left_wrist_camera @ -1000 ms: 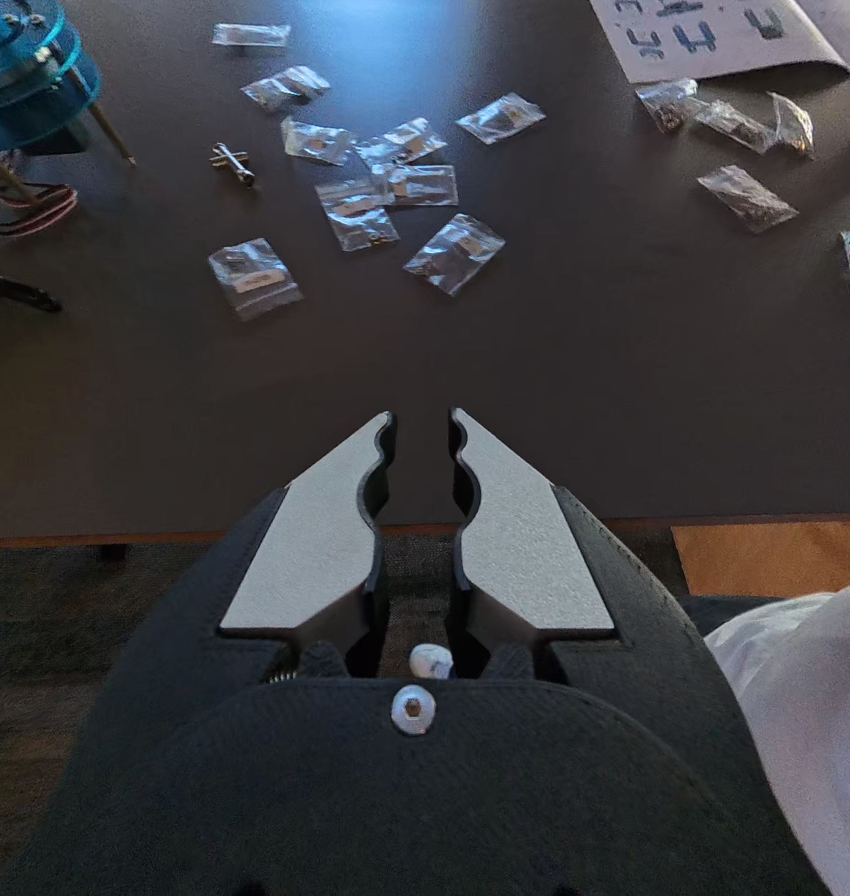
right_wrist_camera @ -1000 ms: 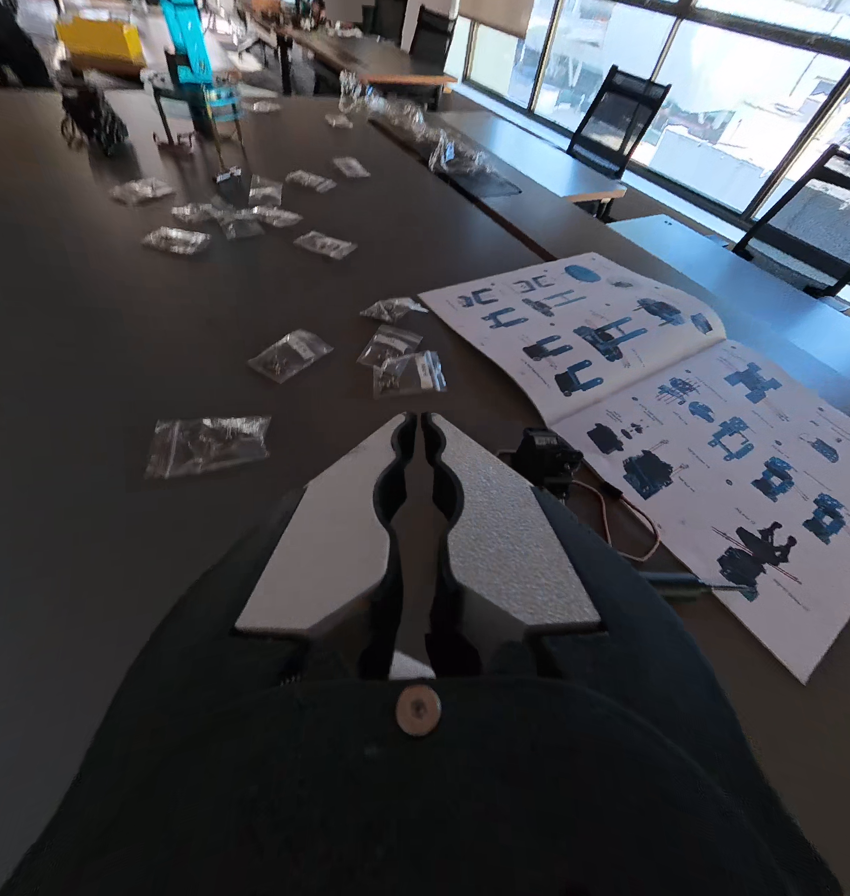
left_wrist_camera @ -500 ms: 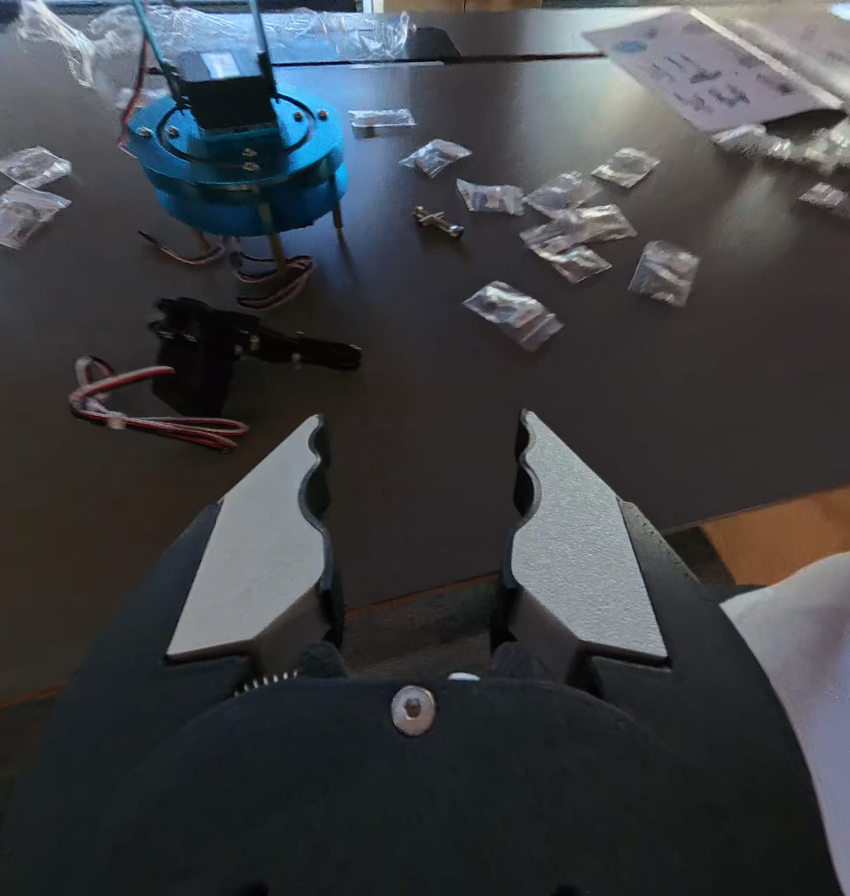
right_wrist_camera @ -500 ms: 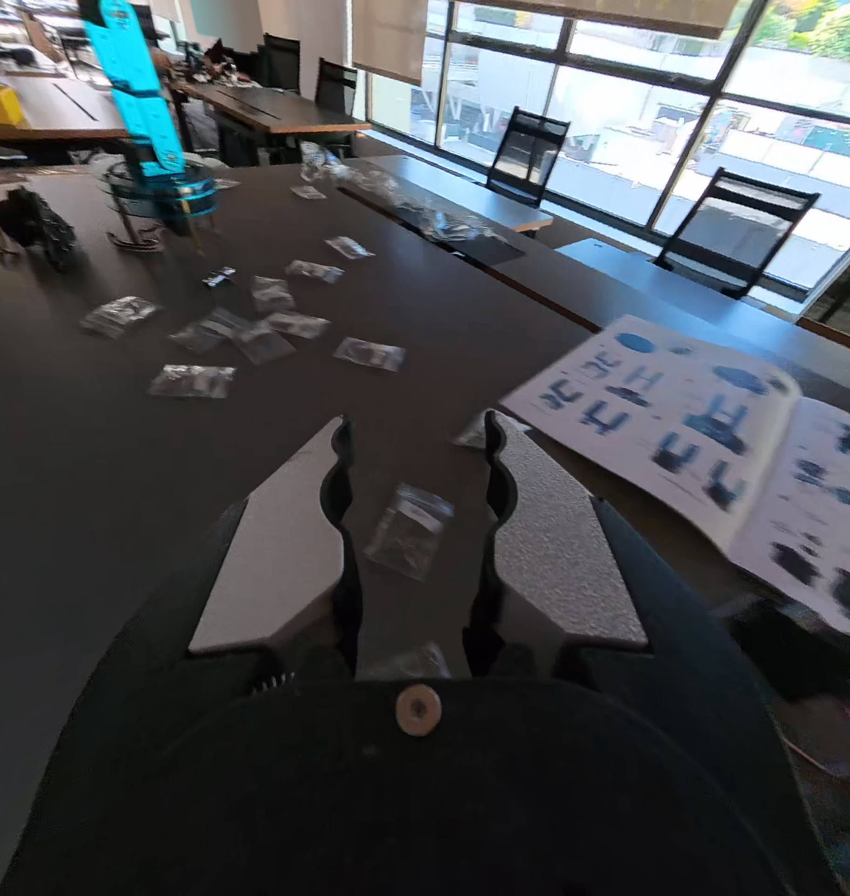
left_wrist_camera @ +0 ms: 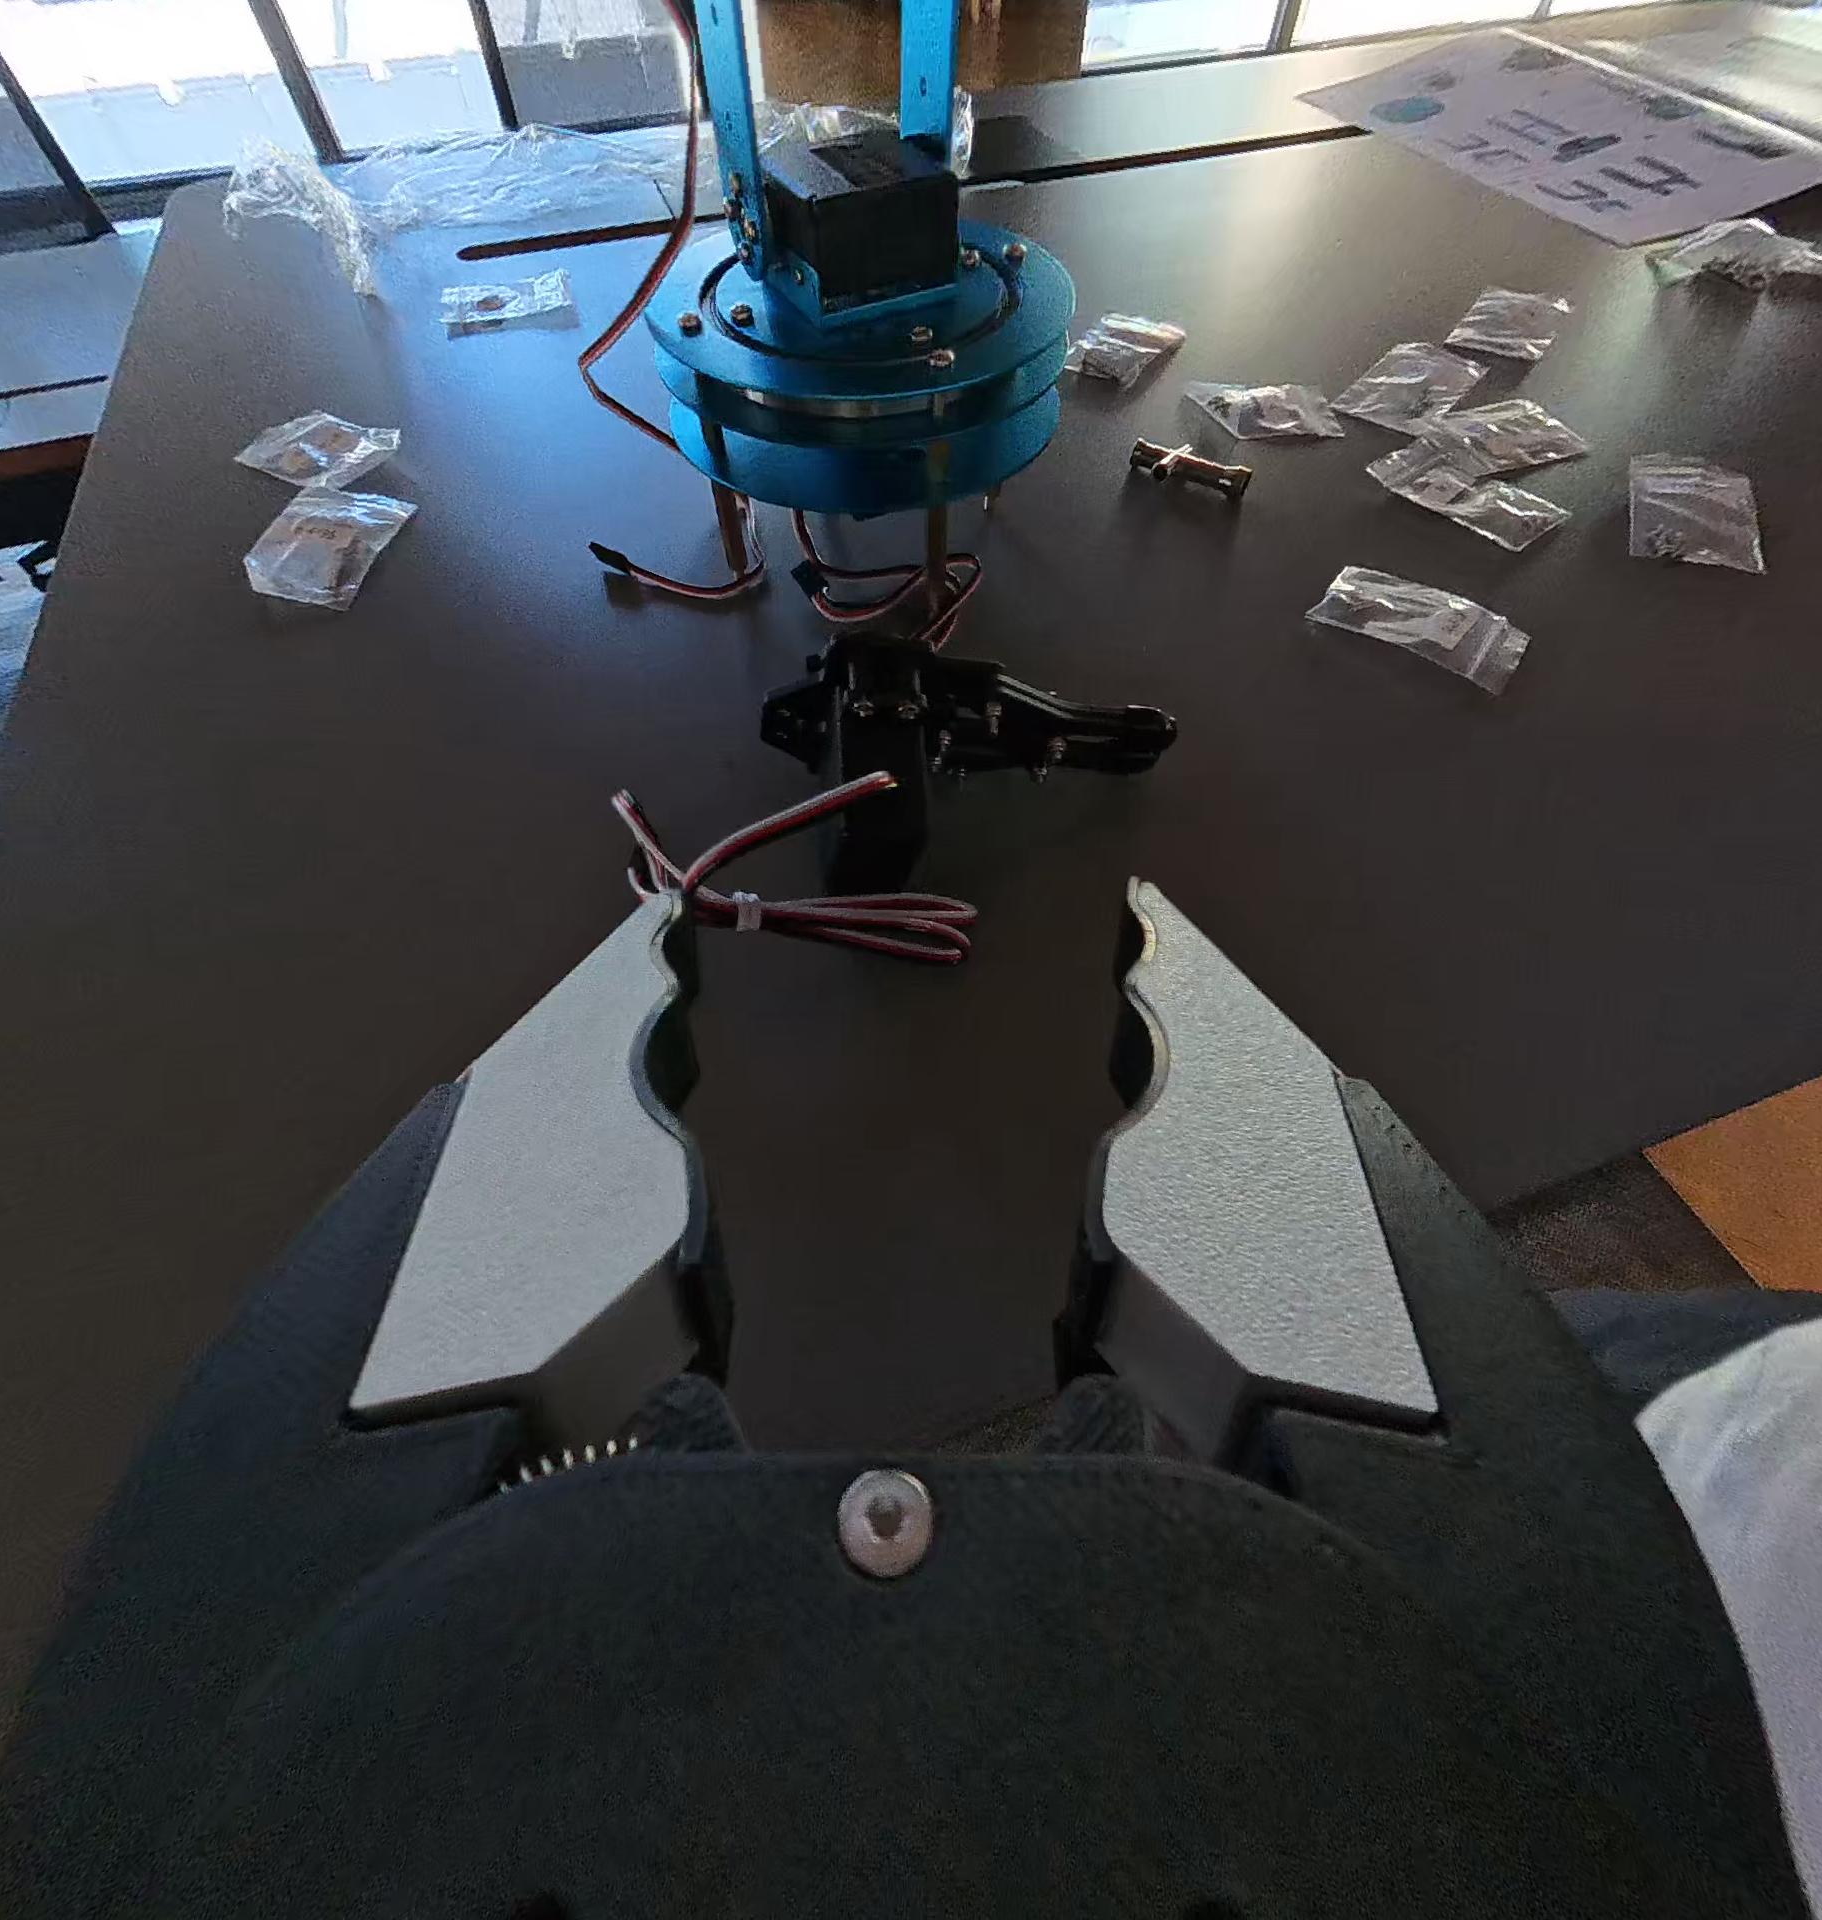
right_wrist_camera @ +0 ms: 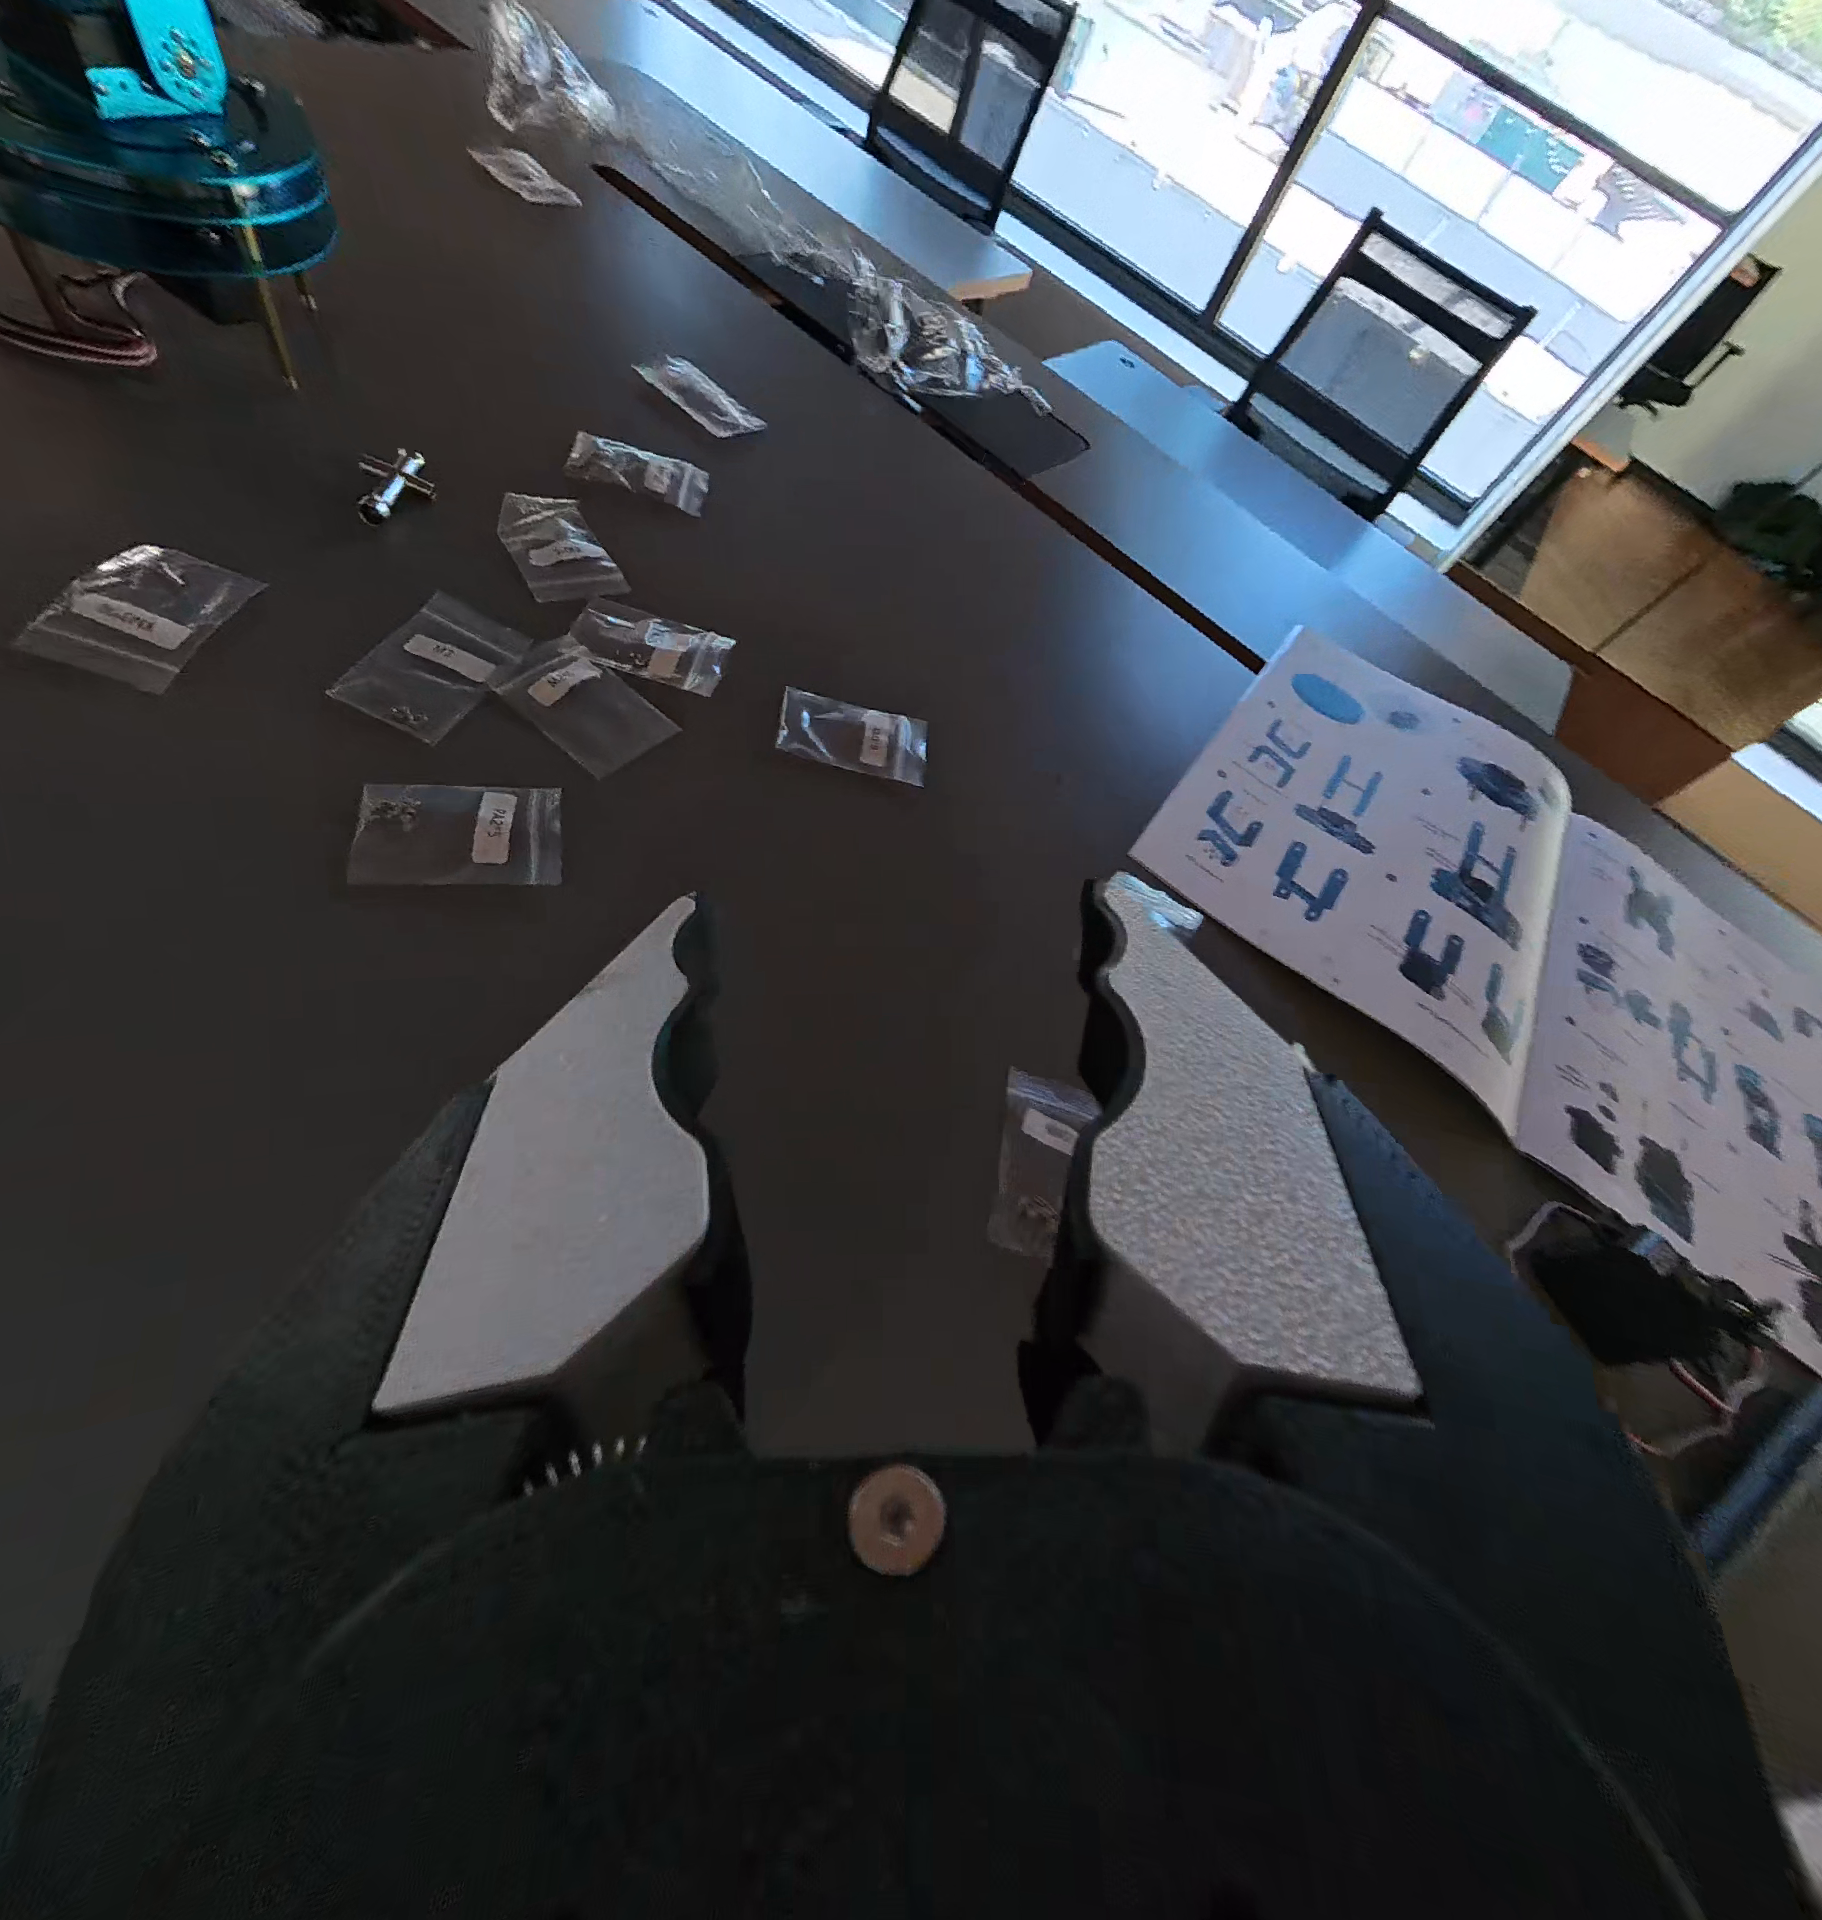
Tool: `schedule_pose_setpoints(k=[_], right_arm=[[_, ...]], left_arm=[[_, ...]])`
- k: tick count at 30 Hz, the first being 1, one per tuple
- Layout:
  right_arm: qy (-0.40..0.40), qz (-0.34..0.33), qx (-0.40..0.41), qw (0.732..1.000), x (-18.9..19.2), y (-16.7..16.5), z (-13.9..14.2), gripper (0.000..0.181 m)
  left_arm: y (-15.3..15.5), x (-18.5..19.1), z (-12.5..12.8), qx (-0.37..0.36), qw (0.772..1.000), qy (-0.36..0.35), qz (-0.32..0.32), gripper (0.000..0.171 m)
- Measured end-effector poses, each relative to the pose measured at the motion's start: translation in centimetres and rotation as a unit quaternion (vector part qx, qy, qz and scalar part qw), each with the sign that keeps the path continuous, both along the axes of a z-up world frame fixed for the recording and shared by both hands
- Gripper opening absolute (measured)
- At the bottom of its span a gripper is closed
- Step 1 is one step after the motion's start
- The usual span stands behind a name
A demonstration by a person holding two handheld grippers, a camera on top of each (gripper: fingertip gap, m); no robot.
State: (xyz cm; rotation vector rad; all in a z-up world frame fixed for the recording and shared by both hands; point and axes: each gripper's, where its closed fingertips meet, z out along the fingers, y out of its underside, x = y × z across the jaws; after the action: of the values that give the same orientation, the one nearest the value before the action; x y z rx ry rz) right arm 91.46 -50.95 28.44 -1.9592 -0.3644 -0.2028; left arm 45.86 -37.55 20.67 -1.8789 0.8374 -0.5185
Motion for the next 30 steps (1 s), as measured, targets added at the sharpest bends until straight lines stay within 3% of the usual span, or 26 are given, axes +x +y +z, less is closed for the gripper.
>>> schedule_pose_setpoints(k=[8, 14, 19, 24, 27, 30], right_arm=[[-0.054, -0.144, 0.003, 0.988, 5.2, -3.9, 3.1, 0.079], [-0.052, -0.225, 0.001, 0.973, 8.6, -9.7, 4.4, 0.078], [-0.038, -0.269, -0.002, 0.962, 11.3, -12.9, 3.9, 0.078], [-0.038, -0.324, -0.008, 0.945, 15.4, -15.4, 2.6, 0.079], [0.004, -0.322, -0.006, 0.947, 17.1, -15.9, 1.1, 0.079], [0.081, -0.287, 0.019, 0.954, 17.8, -14.3, -0.3, 0.077]], left_arm=[[0.5, 1.5, 1.7, 0.033, 0.998, -0.032, -0.035, 0.081], [-1.7, 6.6, 4.2, 0.055, 0.991, -0.045, -0.113, 0.085], [-4.0, 11.8, 3.6, 0.049, 0.984, -0.026, -0.169, 0.090], [-7.4, 16.5, 0.9, -0.003, 0.974, 0.014, -0.228, 0.114], [-9.8, 19.9, 1.6, -0.030, 0.969, -0.011, -0.246, 0.117], [-12.9, 24.6, 3.0, -0.044, 0.958, -0.044, -0.280, 0.129]])
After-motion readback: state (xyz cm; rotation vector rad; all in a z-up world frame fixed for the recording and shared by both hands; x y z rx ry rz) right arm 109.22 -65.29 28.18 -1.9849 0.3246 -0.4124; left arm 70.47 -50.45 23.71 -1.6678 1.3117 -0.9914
